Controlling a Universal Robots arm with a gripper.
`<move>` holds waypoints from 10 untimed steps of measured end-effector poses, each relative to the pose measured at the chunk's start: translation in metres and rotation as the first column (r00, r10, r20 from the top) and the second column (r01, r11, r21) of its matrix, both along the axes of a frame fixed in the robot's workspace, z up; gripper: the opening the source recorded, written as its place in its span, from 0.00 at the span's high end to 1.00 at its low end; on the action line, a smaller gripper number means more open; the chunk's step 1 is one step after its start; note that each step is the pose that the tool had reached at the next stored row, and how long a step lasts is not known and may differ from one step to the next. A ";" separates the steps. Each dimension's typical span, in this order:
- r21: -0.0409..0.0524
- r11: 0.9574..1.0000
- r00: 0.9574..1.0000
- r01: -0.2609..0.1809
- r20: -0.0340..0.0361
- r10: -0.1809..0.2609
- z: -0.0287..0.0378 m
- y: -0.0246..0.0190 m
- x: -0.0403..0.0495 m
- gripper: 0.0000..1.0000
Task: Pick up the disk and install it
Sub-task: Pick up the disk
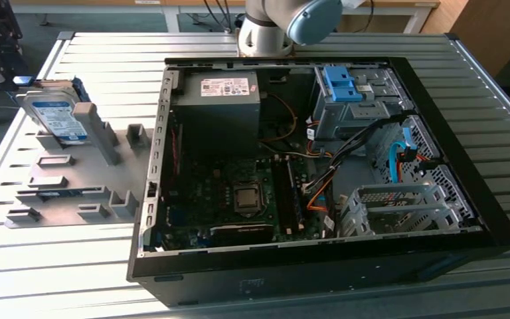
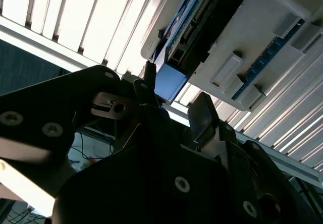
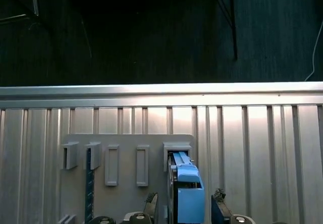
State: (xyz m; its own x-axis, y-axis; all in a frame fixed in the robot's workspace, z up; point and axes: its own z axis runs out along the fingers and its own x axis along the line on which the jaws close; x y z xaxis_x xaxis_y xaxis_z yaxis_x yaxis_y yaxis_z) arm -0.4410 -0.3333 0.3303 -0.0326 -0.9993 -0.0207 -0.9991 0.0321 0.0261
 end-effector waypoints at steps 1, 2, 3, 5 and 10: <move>-0.001 1.000 1.000 0.001 0.002 -0.001 -0.0010 0.0000 -0.0008 0.47; -0.002 1.000 1.000 0.002 0.006 -0.002 -0.0021 0.0000 -0.0019 0.47; -0.002 1.000 1.000 0.004 0.008 -0.004 -0.0033 0.0001 -0.0028 0.47; -0.002 1.000 1.000 0.006 0.008 -0.006 -0.0048 0.0002 -0.0032 0.47; -0.002 1.000 1.000 0.010 0.008 -0.010 -0.0114 0.0003 -0.0033 0.47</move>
